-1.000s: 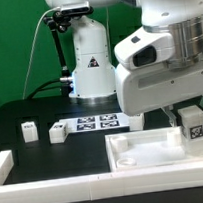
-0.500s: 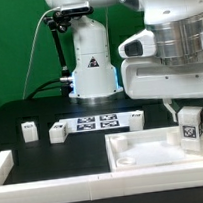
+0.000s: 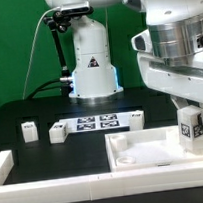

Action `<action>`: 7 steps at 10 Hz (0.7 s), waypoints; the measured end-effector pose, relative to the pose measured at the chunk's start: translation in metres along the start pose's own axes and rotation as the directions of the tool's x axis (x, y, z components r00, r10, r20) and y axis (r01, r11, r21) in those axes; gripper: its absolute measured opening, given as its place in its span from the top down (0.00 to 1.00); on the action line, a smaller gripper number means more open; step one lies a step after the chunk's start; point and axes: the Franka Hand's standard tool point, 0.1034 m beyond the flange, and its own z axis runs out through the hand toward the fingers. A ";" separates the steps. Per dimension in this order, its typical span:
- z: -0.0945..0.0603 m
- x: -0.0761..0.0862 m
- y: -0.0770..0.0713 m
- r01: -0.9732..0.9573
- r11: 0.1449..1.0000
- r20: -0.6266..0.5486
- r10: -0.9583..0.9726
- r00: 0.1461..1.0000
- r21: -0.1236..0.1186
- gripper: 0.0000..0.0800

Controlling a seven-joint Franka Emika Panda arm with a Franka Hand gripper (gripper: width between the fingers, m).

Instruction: Assemble one leg

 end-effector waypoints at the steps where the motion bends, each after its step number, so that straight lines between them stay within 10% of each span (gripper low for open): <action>1: 0.000 0.000 0.000 0.017 1.000 0.000 -0.017 1.000 0.000 0.64; 2: 0.000 0.000 0.000 0.073 0.997 0.000 -0.073 0.997 -0.001 0.64; 4: 0.001 0.002 0.001 0.146 0.989 0.001 -0.146 0.989 -0.002 0.27; 7: 0.004 0.002 0.002 0.507 0.862 0.004 -0.507 0.862 -0.006 0.19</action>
Offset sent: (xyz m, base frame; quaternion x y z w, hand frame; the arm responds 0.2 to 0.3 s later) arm 0.0028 -0.0026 -0.0019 0.0087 -0.0151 -0.0518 0.9985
